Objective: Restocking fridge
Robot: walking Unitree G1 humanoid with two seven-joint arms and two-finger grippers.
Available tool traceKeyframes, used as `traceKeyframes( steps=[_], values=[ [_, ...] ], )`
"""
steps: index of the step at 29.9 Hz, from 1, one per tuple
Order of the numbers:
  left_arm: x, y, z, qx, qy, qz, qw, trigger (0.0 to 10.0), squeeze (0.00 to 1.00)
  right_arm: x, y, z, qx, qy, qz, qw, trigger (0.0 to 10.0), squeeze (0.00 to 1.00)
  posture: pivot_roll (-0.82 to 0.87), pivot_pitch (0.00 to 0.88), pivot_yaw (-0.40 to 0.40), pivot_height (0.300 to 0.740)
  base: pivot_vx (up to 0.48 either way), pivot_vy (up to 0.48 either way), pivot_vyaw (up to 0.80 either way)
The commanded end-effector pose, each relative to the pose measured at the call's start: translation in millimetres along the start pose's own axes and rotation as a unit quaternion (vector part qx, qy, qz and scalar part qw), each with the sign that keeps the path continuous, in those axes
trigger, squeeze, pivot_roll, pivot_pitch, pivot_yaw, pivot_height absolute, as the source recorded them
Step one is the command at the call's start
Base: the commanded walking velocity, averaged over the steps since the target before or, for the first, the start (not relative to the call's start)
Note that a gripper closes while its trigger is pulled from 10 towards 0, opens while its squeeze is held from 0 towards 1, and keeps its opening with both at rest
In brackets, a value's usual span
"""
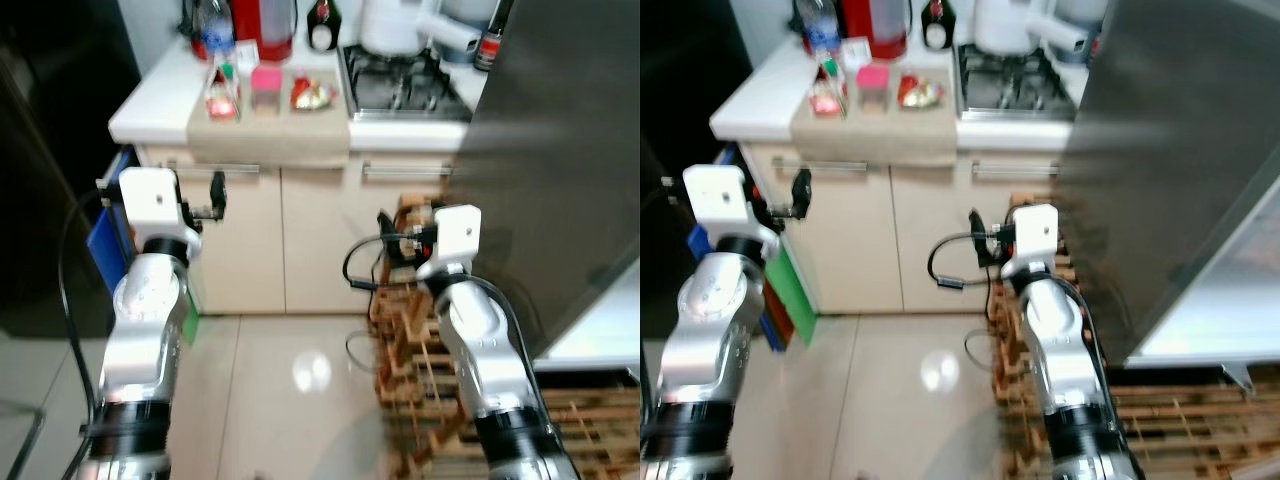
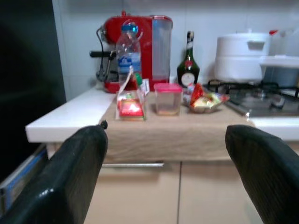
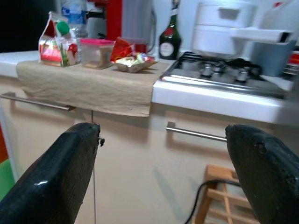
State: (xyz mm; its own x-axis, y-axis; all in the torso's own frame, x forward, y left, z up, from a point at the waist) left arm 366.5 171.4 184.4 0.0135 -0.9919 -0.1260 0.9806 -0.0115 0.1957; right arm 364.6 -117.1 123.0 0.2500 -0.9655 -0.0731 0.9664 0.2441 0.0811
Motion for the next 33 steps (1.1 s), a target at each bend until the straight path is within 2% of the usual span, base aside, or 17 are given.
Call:
traceKeyframes(
  steps=[1,3,4,7,13,15,18,22,24,26,33],
  values=[
    [-4.3,0.7,7,0.011,0.002,0.005,1.0,10.0,0.0,-3.3,2.7,5,0.009,0.005,0.006,1.0,10.0,0.16,0.06,0.0,-0.009,0.74,0.469,0.0,0.61],
    [-4.2,0.8,7,0.011,0.002,0.005,1.0,10.0,0.0,-3.2,2.7,6,0.009,0.005,0.006,1.0,10.0,0.16,0.06,0.0,-0.009,0.74,0.469,0.0,0.61],
    [-4.1,1.1,7,0.012,0.001,0.005,1.0,10.0,0.0,-2.1,3.0,4,0.006,0.005,0.003,1.0,10.0,0.11,0.06,0.0,-0.01,0.74,0.469,0.0,0.0],
    [-1.7,2.7,8,0.013,0.001,0.0,1.0,10.0,0.0,0.1,3.3,2,0.0,0.0,-0.001,1.0,10.0,0.09,0.05,0.0,-0.009,0.74,0.469,0.0,0.0],
    [6.2,8.6,12,0.019,0.003,-0.021,1.0,10.0,0.0,0.8,2.8,2,0.001,-0.005,-0.003,1.0,10.0,0.11,0.05,0.0,-0.009,0.74,0.469,0.0,0.0],
    [10.3,14.4,18,0.027,0.006,-0.035,0.999,10.0,0.0,2.6,2.7,2,0.0,-0.013,-0.008,1.0,10.0,0.12,0.05,0.0,-0.009,0.74,0.472,0.0,-0.8],
    [8.8,17.3,22,0.032,0.006,-0.035,0.999,10.0,0.0,5.3,2.9,4,0.005,-0.008,-0.015,1.0,10.0,0.12,0.05,0.0,-0.005,0.74,0.472,0.0,-0.73],
    [4.4,19.4,30,0.045,0.01,-0.024,0.999,10.0,0.0,2.8,3.7,7,0.011,-0.014,-0.009,1.0,10.0,0.11,0.05,0.0,-0.004,0.74,0.472,0.0,0.0],
    [1.9,19.9,36,0.054,0.012,-0.015,0.998,10.0,0.0,1.8,3.8,9,0.014,-0.018,-0.007,1.0,10.0,0.11,0.05,0.0,-0.004,0.74,0.472,0.0,0.0],
    [-2.1,21.0,56,0.085,0.017,-0.001,0.996,10.0,0.0,-0.3,3.8,14,0.025,-0.025,-0.001,0.999,10.0,0.11,0.05,0.0,-0.009,0.74,0.472,0.0,0.0],
    [-5.4,24.3,103,0.158,0.037,0.004,0.987,10.0,0.0,-3.3,6.0,24,0.04,-0.034,0.004,0.999,10.0,0.11,0.05,0.0,-0.011,0.74,0.472,0.0,0.0]
  ],
)
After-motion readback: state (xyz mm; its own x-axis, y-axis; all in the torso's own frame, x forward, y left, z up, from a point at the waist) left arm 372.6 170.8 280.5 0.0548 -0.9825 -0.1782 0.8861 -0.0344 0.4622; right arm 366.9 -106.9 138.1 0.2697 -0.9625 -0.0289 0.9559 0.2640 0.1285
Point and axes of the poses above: a point about 5 cm out from each wrist's last joint towards the gripper, its own y axis pointing out of the wrist towards the gripper, its own z axis along the axis of the wrist's last joint, x = y × z, the point moved 6 cm from there along y, pointing out of the wrist towards the gripper, and after that the axes turned 6 degrees about y, right-handed, at the moved point
